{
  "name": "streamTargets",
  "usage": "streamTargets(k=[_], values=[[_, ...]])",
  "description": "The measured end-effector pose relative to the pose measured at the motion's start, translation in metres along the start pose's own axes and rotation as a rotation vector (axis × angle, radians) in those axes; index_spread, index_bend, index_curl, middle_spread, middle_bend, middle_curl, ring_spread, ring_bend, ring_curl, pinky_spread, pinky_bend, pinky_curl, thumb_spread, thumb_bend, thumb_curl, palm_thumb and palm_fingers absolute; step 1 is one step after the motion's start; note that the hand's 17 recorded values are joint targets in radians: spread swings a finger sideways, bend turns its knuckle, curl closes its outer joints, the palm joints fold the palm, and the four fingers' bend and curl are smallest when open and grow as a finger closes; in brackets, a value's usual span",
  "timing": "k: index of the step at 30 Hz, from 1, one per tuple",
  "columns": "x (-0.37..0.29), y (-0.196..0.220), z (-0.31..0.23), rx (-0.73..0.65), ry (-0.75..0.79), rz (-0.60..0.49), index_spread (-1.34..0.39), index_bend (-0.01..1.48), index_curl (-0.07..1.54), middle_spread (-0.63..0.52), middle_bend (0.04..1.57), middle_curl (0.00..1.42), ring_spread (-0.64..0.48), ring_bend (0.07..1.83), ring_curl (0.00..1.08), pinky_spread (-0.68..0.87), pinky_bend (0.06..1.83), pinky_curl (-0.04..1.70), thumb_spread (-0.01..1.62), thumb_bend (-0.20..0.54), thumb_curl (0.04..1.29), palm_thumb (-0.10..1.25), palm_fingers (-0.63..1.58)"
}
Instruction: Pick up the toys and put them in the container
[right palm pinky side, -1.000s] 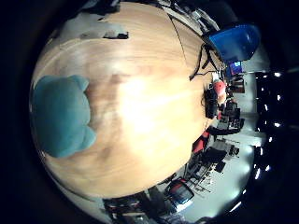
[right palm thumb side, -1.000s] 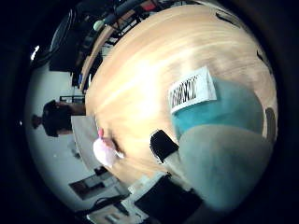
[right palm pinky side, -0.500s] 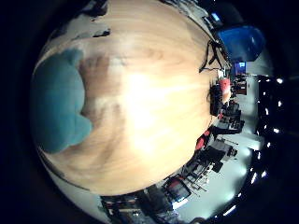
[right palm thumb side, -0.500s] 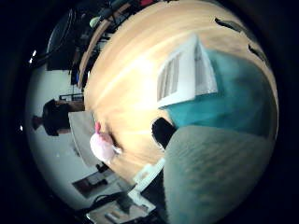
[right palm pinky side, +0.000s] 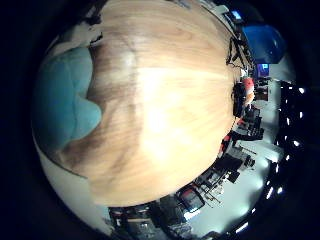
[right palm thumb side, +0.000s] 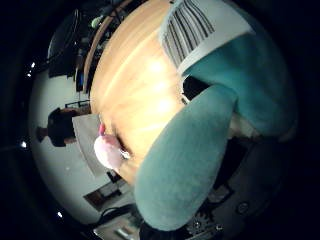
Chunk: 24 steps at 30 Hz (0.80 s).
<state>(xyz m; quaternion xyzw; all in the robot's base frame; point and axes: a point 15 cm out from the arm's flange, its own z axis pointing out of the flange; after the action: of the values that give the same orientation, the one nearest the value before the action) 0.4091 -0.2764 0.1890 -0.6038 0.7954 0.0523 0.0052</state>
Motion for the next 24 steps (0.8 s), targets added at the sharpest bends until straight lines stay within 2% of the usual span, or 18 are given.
streamTargets(k=[5,11,24], values=[[-0.002,-0.001,-0.029,0.052,0.018,-0.004,-0.49,0.41,0.37,-0.39,0.72,0.58,-0.36,1.17,0.43,-0.55,1.25,0.16,0.94,0.138,0.4,1.07,1.18],[-0.021,0.014,-0.054,0.03,-0.013,-0.012,-0.51,0.43,0.42,-0.41,0.73,0.6,-0.36,1.17,0.44,-0.59,1.2,0.18,0.9,0.087,0.41,1.12,1.17],[-0.172,0.004,-0.157,0.091,-0.046,-0.204,-0.52,0.4,0.5,-0.41,0.73,0.61,-0.36,1.16,0.44,-0.61,1.14,0.22,0.88,-0.006,0.43,1.18,1.16]])
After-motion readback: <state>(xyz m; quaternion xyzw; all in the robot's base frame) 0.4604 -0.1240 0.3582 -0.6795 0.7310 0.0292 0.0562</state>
